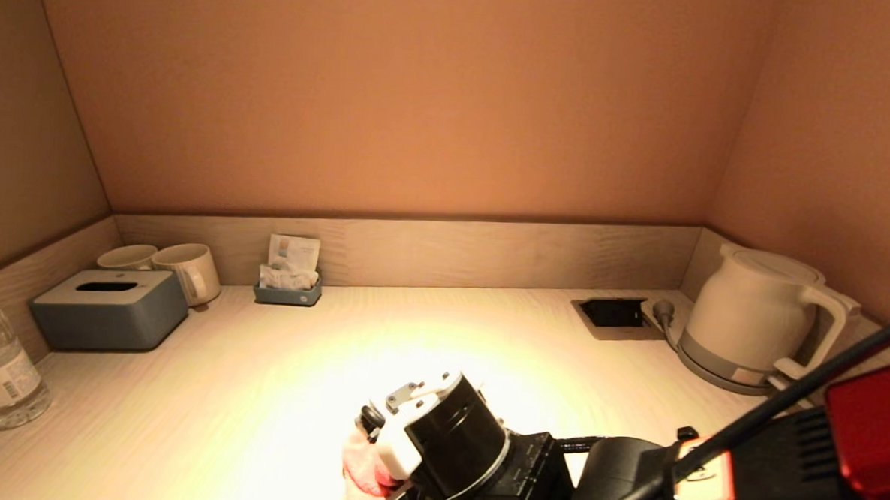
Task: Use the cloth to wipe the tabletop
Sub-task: Sweep the stains on the table
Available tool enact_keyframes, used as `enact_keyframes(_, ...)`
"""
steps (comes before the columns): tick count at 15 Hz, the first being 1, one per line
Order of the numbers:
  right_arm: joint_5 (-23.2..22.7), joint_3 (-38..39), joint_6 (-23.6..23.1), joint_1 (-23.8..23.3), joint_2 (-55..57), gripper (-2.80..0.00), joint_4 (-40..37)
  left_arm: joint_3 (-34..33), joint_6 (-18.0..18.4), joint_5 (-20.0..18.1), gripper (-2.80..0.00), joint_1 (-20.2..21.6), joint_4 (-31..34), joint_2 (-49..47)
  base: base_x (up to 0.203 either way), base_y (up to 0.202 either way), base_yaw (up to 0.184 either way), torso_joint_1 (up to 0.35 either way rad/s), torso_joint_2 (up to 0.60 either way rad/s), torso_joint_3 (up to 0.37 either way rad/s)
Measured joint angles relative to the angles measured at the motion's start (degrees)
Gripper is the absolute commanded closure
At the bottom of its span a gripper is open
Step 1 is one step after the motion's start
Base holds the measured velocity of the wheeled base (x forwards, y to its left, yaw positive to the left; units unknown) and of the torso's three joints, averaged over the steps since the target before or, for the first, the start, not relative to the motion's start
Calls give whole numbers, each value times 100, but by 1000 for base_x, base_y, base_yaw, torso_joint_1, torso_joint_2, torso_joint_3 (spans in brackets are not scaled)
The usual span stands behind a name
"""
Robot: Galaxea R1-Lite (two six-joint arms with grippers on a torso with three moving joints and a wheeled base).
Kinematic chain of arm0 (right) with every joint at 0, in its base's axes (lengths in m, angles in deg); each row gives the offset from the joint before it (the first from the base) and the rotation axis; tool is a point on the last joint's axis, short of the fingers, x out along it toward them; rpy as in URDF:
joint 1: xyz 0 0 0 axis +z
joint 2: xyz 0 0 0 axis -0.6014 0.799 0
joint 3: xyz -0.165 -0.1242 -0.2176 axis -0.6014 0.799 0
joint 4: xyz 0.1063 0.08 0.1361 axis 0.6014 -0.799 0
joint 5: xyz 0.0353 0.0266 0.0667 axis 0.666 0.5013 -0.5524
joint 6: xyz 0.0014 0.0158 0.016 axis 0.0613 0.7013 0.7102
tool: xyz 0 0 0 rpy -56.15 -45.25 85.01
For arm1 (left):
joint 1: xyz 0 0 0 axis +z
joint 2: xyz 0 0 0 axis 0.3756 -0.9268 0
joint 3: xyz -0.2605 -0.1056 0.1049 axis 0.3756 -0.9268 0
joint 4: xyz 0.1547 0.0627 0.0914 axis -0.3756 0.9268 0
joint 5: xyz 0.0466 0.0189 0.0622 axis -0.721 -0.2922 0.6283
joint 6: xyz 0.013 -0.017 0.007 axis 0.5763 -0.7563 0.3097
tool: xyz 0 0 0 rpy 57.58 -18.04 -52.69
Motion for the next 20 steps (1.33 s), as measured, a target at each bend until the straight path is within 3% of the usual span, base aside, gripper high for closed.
enact_keyframes(5,9,-1213,-39,231,739,0,-63,0,-2,1,0,5,2,0,0,0,0,0,0,0)
enact_keyframes(9,156,-1629,-35,-29,1091,0,-294,0,-5,1,0,-2,1,0,0,0,0,0,0,0)
enact_keyframes(15,335,-522,37,-1066,757,0,-103,0,1,0,0,0,5,0,0,0,0,0,0,0)
enact_keyframes(18,317,126,32,-1173,185,0,35,0,-4,1,0,0,2,0,0,0,0,0,0,0)
enact_keyframes(20,308,293,43,-971,-25,0,117,0,-3,0,0,2,0,0,0,0,0,0,0,0)
